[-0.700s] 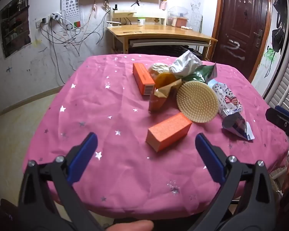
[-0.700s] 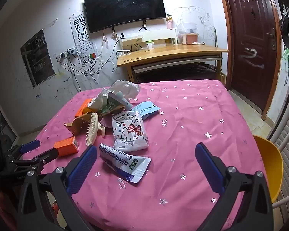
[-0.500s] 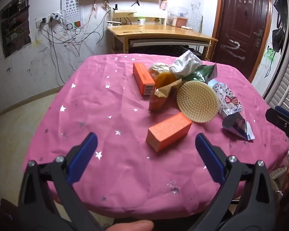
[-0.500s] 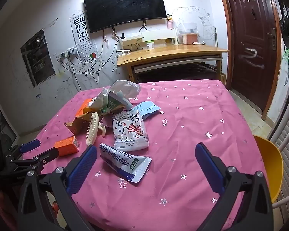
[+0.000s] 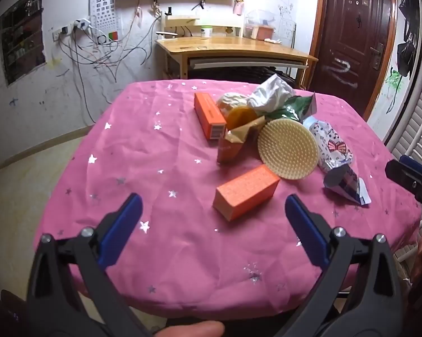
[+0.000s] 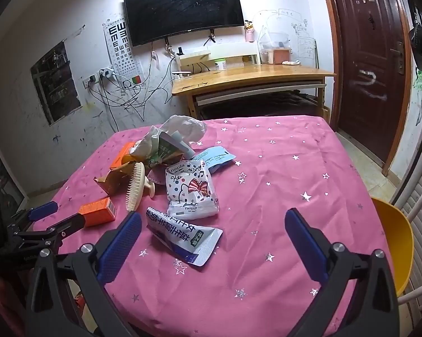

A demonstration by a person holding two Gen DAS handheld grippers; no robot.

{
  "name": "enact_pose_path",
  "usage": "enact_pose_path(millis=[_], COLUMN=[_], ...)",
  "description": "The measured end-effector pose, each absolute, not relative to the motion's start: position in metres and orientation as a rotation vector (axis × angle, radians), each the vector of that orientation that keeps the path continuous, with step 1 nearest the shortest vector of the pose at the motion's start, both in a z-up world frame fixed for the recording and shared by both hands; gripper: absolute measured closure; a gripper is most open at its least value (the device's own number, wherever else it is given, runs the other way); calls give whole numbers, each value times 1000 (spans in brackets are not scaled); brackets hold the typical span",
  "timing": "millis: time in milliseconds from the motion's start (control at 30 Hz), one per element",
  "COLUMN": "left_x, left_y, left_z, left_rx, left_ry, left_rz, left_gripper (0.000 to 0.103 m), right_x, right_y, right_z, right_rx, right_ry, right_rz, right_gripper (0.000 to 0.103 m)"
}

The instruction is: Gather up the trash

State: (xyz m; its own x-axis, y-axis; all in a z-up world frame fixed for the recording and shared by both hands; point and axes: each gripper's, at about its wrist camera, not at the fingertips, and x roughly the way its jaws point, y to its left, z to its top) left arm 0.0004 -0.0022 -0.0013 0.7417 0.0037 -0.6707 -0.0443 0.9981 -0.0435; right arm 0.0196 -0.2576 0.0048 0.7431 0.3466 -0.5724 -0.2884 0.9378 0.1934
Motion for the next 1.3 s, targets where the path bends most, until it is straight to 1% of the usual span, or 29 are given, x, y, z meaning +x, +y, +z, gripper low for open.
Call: enact_pose_path(millis=[1300], left_x=[-1], left_y=[-1], left_z=[2], left_rx=[-63], left_ry=[741], left_rz=[18], left_gripper=[6], right_x=[19], right_y=[-256], right_z=[6], right_rx=[90], right_ry=[651], right_rz=[347], right_gripper=[7])
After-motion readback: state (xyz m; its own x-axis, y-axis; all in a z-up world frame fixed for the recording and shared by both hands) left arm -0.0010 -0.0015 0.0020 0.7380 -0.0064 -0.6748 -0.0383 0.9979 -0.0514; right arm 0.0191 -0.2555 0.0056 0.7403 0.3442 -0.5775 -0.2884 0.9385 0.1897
